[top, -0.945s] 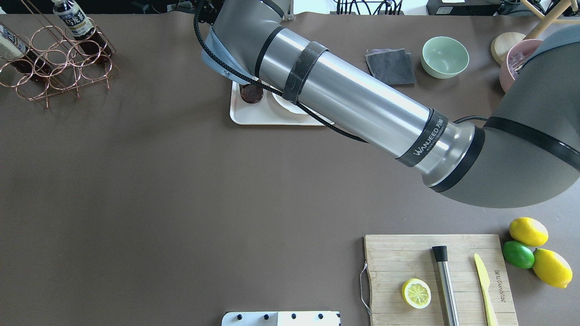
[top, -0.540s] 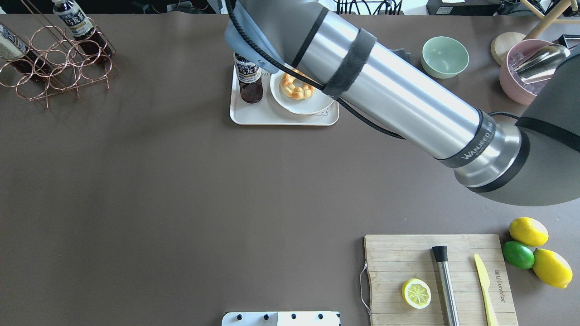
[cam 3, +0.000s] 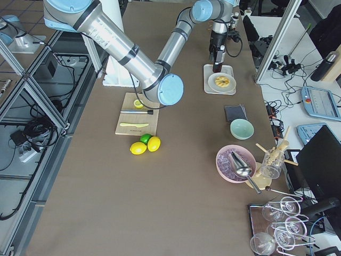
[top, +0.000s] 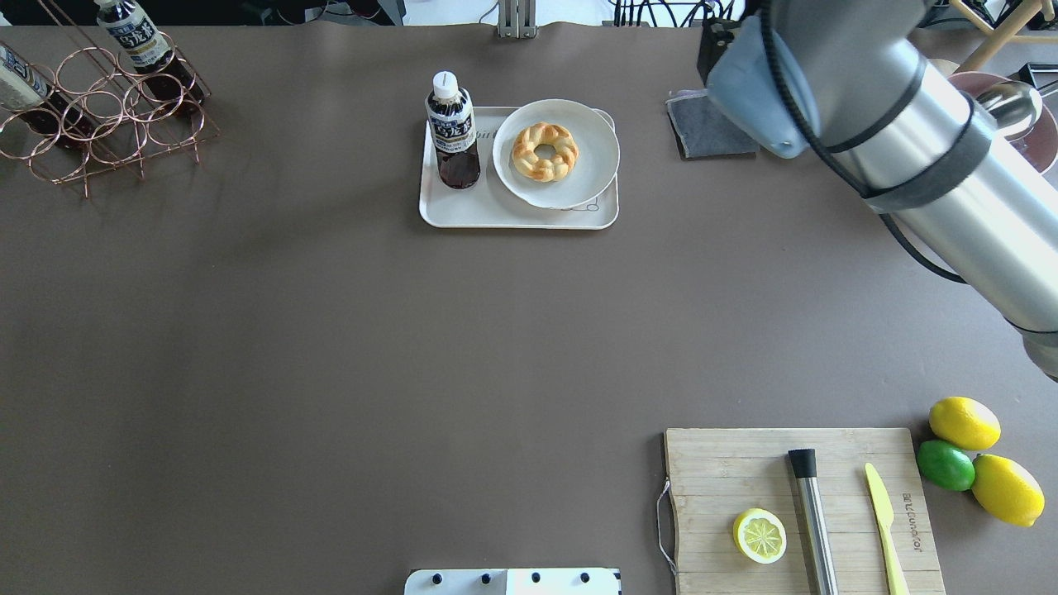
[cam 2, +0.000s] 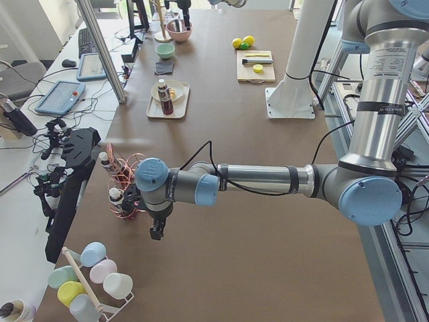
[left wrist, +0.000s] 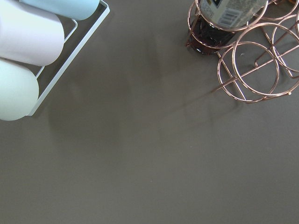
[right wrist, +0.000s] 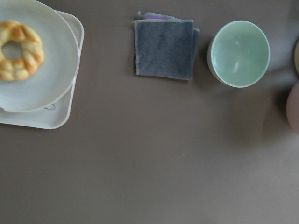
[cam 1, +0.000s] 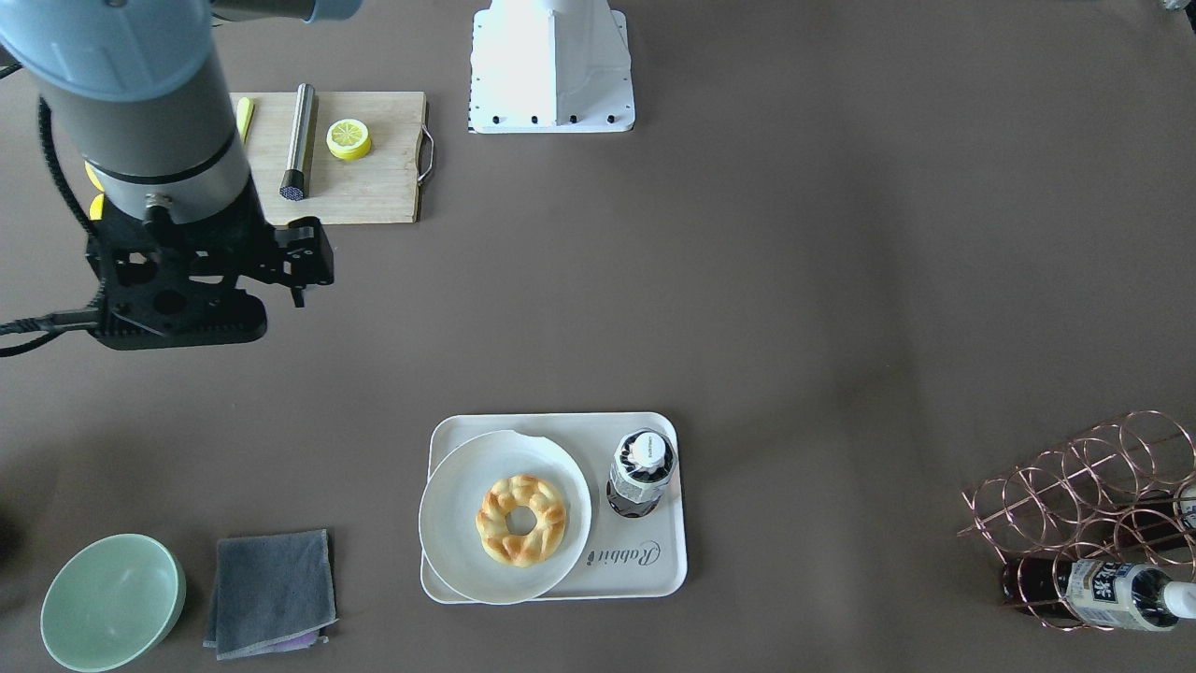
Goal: Place tea on tray
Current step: 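Open the right gripper and retract the right arm away from the tray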
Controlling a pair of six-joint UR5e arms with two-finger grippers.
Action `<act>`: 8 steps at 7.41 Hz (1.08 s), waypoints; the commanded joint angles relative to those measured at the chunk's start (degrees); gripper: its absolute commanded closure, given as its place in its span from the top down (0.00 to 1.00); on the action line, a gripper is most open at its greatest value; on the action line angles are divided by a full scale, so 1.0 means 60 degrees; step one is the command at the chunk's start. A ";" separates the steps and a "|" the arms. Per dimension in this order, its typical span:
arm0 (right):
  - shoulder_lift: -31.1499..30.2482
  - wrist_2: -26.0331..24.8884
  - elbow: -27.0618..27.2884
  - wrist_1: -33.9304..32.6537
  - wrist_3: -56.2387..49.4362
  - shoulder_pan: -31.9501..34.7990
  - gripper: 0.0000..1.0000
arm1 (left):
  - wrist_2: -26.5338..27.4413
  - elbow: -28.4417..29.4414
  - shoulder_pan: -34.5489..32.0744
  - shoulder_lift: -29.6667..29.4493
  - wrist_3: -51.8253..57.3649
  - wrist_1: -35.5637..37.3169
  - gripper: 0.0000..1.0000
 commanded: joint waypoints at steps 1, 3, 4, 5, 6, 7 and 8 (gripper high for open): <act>-0.4166 -0.0741 0.2300 0.0045 -0.3349 0.1171 1.00 | -0.0015 -0.0110 -0.0022 0.0113 0.0022 -0.0043 0.98; -0.6589 -0.0379 0.1635 0.3330 -0.4272 0.2649 1.00 | -0.0015 -0.0052 -0.0008 0.0098 0.0022 -0.0115 0.98; -0.7151 0.0232 0.0761 0.4884 -0.4330 0.3294 1.00 | -0.0015 -0.0095 0.0007 0.0084 0.0008 -0.0160 0.98; -0.7345 0.0819 -0.0219 0.6089 -0.4533 0.3750 1.00 | -0.0029 -0.0096 0.0007 0.0040 0.0007 -0.0160 0.98; -0.7347 0.1477 -0.1259 0.6840 -0.5101 0.4247 1.00 | -0.0029 -0.0052 0.0007 -0.0004 0.0007 -0.0160 0.98; -0.7347 0.2238 -0.1791 0.7239 -0.5440 0.4629 1.00 | -0.0029 -0.0008 0.0007 -0.0019 0.0022 -0.0160 0.98; -0.7405 0.2448 -0.1840 0.7258 -0.5647 0.5025 1.00 | -0.0029 -0.0008 0.0007 -0.0019 0.0022 -0.0160 0.98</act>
